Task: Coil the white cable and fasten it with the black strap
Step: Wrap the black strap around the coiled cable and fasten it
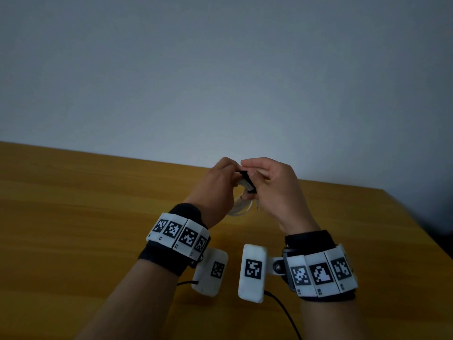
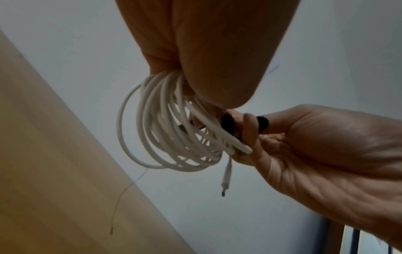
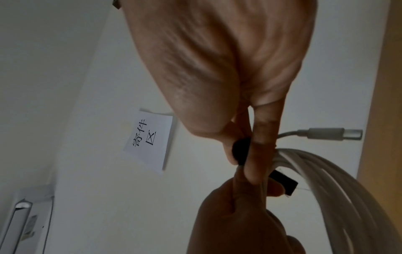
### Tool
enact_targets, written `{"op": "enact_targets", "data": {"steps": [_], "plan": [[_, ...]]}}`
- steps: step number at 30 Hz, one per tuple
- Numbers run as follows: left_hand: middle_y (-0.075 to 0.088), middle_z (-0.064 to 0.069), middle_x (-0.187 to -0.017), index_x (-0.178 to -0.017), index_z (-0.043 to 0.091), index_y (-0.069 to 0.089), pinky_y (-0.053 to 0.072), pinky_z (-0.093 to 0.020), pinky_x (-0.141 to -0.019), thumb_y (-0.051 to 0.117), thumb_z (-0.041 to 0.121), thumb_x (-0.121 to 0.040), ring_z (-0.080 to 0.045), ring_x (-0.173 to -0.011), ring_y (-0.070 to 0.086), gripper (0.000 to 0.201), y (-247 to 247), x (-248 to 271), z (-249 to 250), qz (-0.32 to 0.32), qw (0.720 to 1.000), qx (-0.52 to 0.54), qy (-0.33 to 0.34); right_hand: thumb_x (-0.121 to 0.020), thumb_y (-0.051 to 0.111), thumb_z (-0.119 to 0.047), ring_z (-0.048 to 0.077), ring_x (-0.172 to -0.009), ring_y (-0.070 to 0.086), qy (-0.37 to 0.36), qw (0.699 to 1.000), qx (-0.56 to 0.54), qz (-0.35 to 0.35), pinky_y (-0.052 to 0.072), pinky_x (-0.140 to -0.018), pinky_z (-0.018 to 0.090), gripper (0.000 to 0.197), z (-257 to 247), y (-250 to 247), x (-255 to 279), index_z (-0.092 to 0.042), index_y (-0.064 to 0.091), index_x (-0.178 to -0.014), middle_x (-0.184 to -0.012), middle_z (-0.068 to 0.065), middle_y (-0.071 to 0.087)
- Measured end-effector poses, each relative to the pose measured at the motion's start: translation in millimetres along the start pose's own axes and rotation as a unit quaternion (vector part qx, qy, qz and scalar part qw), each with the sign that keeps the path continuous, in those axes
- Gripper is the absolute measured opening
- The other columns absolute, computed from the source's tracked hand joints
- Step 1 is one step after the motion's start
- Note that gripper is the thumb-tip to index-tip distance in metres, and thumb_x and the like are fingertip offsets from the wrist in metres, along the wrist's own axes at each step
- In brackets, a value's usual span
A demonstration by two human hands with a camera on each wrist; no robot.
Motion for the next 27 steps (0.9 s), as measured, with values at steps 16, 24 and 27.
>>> {"op": "enact_targets", "data": {"steps": [16,24,27], "plan": [[0.051,-0.006,-0.096,-0.084,0.008,0.056,0.047,-0.037,-0.066,0.045,0.000,-0.094,-0.022,-0.069,0.050,0.017,1,-1,-10,-0.014,0.998,-0.056,-0.034,-0.087,0.081,-0.006,0.008,-0.083,0.076,-0.052,0.991,0.072,0.100,0.065,-0.060,0.029,0.018,-8,-10,2,-0.011,0.079,-0.104,-0.098,-0.004,0.078],[0.041,-0.001,-0.087,-0.083,0.014,0.043,0.032,-0.020,-0.061,0.041,-0.002,-0.093,-0.008,-0.063,0.034,0.019,-7,0,-9,-0.021,0.996,-0.042,-0.070,-0.088,0.079,-0.006,0.005,-0.086,0.077,-0.021,0.996,0.081,0.004,0.063,-0.076,0.027,0.028,-6,-1,2,-0.023,0.075,-0.110,-0.105,-0.011,0.077],[0.042,-0.002,-0.087,-0.086,0.014,0.041,0.026,-0.021,-0.059,0.045,0.006,-0.095,-0.006,-0.062,0.031,0.012,-9,1,-7,-0.028,0.996,-0.044,-0.077,-0.085,0.081,-0.007,-0.001,-0.087,0.073,-0.025,0.992,0.124,-0.013,0.055,-0.072,0.017,0.033,-7,2,4,-0.026,0.074,-0.112,-0.105,-0.018,0.074]]}}
Point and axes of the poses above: each hand's wrist, its own x-axis away from the middle knuckle, its own y-axis out of the palm, z = x × y, the point moved 5 cm from there along -x, towards the middle knuckle
